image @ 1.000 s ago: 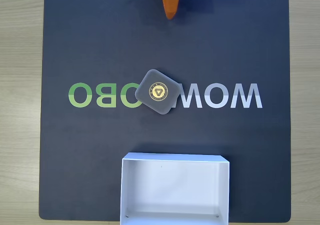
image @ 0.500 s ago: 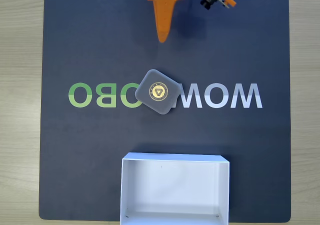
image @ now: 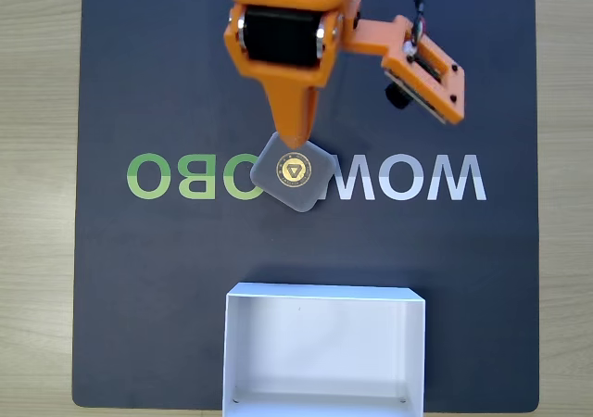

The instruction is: Grab the usb to bin

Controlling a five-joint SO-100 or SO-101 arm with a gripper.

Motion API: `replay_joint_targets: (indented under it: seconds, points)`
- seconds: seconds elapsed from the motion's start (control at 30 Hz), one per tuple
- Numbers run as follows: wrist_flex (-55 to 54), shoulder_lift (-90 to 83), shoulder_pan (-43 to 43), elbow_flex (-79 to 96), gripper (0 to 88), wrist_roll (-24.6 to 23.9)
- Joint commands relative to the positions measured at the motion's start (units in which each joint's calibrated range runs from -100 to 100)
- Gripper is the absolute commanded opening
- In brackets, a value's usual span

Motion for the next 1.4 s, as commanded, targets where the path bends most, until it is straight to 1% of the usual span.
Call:
replay_joint_targets:
  seconds: [0.0, 0.13, 0.23, 0.43, 0.63, 0.67, 0.73, 0.93, 1.0, 1.1, 1.37]
  points:
    - [10.7, 10.48, -0.07, -18.04, 1.7, -6.47]
    - [20.04, 18.78, 0.1, -27.79, 1.8, -11.57]
    - [25.89, 23.7, 0.35, -32.22, 1.8, -13.62]
    - [33.66, 32.6, -0.07, -36.56, 1.9, -13.78]
    - [38.02, 38.11, -0.07, -41.71, 3.0, -13.31]
    - [38.46, 38.45, -0.07, -42.52, 5.2, -13.25]
    - [39.24, 39.05, -0.07, -43.78, 12.5, -12.73]
    - [39.33, 39.64, -0.07, -43.24, 41.5, -11.2]
    - [39.33, 40.57, 0.18, -43.15, 48.4, -11.1]
    - [38.72, 43.46, 0.6, -43.6, 53.1, -11.1]
    - [38.28, 49.64, 0.6, -44.24, 53.3, -11.1]
